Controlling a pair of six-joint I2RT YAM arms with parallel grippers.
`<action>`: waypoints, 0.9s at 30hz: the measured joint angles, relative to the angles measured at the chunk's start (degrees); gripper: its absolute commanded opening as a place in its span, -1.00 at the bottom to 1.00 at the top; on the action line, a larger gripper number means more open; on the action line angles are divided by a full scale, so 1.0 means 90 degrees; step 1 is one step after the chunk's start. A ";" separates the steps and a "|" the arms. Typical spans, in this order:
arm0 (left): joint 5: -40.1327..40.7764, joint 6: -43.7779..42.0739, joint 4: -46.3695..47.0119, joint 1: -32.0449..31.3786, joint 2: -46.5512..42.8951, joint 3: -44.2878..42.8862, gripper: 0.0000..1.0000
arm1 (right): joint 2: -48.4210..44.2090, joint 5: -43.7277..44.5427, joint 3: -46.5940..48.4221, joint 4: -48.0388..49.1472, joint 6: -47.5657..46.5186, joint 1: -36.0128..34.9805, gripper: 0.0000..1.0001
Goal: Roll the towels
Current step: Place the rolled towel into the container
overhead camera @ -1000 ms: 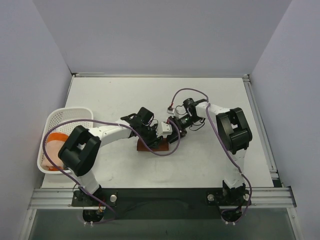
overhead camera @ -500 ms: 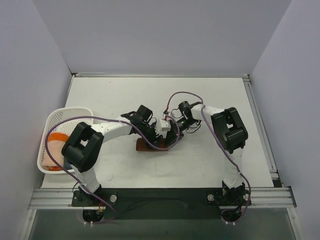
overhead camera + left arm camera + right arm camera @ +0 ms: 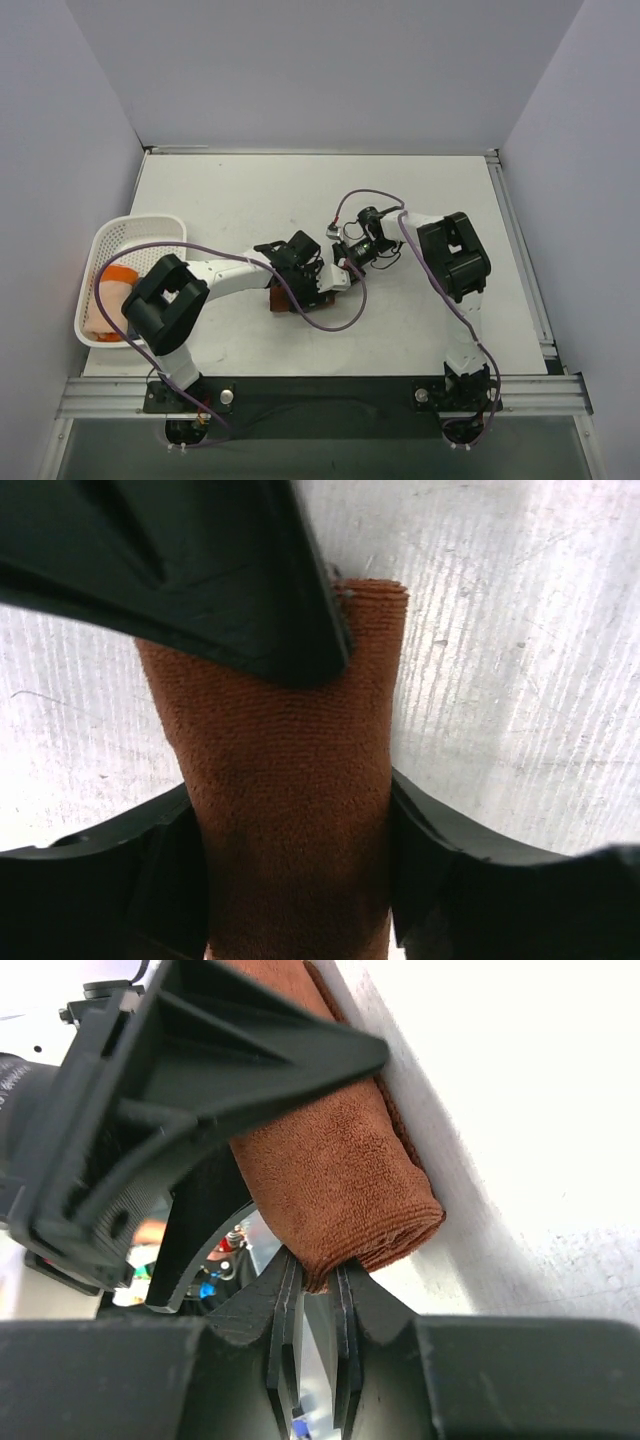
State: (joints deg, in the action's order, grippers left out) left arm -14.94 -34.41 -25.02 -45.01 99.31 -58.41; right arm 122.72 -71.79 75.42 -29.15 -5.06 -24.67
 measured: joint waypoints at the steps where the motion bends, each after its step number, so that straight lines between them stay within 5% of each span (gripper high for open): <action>1: 0.0017 -0.0015 -0.0012 -0.0027 0.0000 0.0000 0.24 | 0.0000 -0.0012 0.0010 -0.0027 0.0015 0.0015 -1.00; 7: 0.0051 -0.0063 -0.0049 -0.0063 0.0000 -0.0007 -0.42 | 0.0104 -0.0029 0.0148 -0.0233 0.0063 0.0073 -0.93; 10: -0.0083 0.0080 -0.0053 0.0073 0.0015 -0.0034 -0.70 | 0.0129 0.0044 0.0323 -0.0440 0.0002 0.0112 -0.44; 13: -0.0459 0.0372 -0.0221 0.0469 -0.0002 -0.0053 -0.98 | 0.0134 0.0177 0.0610 -0.0682 -0.0197 0.0194 -0.19; 15: -0.0670 0.0648 -0.0469 0.0889 -0.0075 -0.0051 -1.00 | 0.0126 0.0255 0.0758 -0.0780 -0.0323 0.0369 -0.03; 18: -0.0918 0.1098 -0.0952 0.1598 -0.0406 0.0027 -1.00 | 0.0036 0.0401 0.0784 -0.1035 -0.0471 0.0755 0.54; 19: -0.1032 0.1205 -0.1141 0.1836 -0.0610 0.0049 -1.00 | -0.0015 0.0440 0.0784 -0.1120 -0.0534 0.0867 0.91; 20: -0.1168 0.1314 -0.1362 0.2152 -0.0935 0.0046 -1.00 | -0.0068 0.0471 0.0787 -0.1226 -0.0580 0.0971 1.00; 27: -0.2584 0.1326 -0.2982 0.4862 -0.2555 -0.0930 -1.00 | -0.0515 0.0534 0.1047 -0.2132 -0.1161 0.1583 1.00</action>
State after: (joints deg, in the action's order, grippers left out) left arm -38.20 -22.48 -51.86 -1.26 76.31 -66.78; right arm 118.08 -66.98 84.84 -48.34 -15.51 -10.41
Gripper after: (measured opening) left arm 0.520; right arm 0.999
